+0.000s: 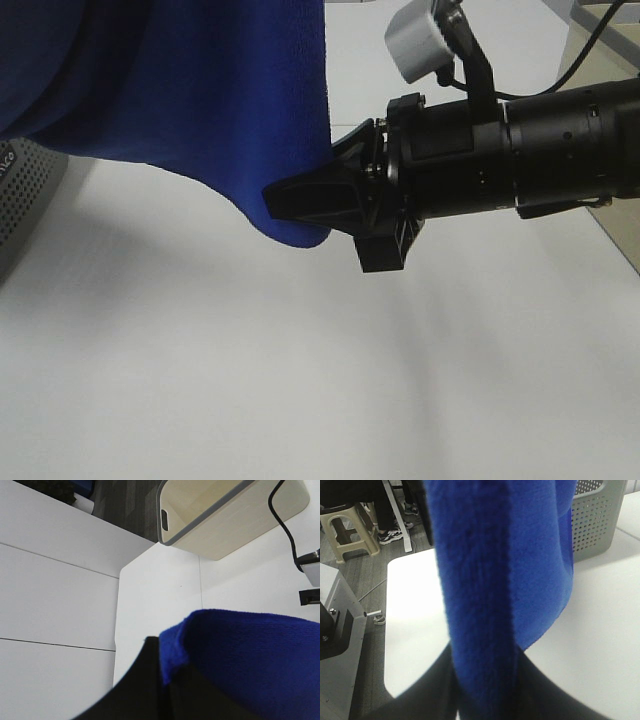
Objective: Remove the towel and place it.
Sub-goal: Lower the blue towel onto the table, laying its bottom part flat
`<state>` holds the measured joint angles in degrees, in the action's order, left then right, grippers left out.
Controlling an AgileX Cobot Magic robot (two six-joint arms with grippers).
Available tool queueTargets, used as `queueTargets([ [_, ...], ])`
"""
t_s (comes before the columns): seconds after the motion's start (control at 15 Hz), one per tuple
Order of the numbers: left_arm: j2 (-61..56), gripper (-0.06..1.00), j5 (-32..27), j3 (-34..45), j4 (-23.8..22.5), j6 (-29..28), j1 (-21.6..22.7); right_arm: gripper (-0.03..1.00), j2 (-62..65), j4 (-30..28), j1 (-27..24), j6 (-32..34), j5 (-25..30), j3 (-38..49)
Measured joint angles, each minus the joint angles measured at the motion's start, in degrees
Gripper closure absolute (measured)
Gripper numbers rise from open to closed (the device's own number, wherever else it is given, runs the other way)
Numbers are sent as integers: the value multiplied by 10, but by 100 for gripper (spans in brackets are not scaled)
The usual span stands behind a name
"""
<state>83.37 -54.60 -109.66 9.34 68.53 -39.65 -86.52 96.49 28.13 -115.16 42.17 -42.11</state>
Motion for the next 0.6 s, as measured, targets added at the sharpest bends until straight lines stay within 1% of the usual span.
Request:
queueTargets([
  [0.07,0,94,-3,0,-2,-9,0,80,2,-10,0,19,-8,0],
  [0.13,0,94,-6,0,-2,-21,0,90,10,-21,0,53,-22,0],
  [0.2,1,94,-10,0,-2,-33,0,95,28,-37,0,91,-45,0],
  [0.33,5,94,-10,0,-2,-58,0,95,82,-87,0,184,-109,-2],
  [0.4,11,94,-3,0,-2,-62,0,95,105,-138,0,244,-139,-14],
  [0.47,37,94,38,0,-2,-66,0,95,133,-312,0,405,-166,-60],
  [0.53,53,94,72,0,-2,-66,0,95,138,-421,0,517,-166,-92],
  [0.6,60,94,87,0,-2,-66,0,95,139,-486,0,575,-160,-112],
])
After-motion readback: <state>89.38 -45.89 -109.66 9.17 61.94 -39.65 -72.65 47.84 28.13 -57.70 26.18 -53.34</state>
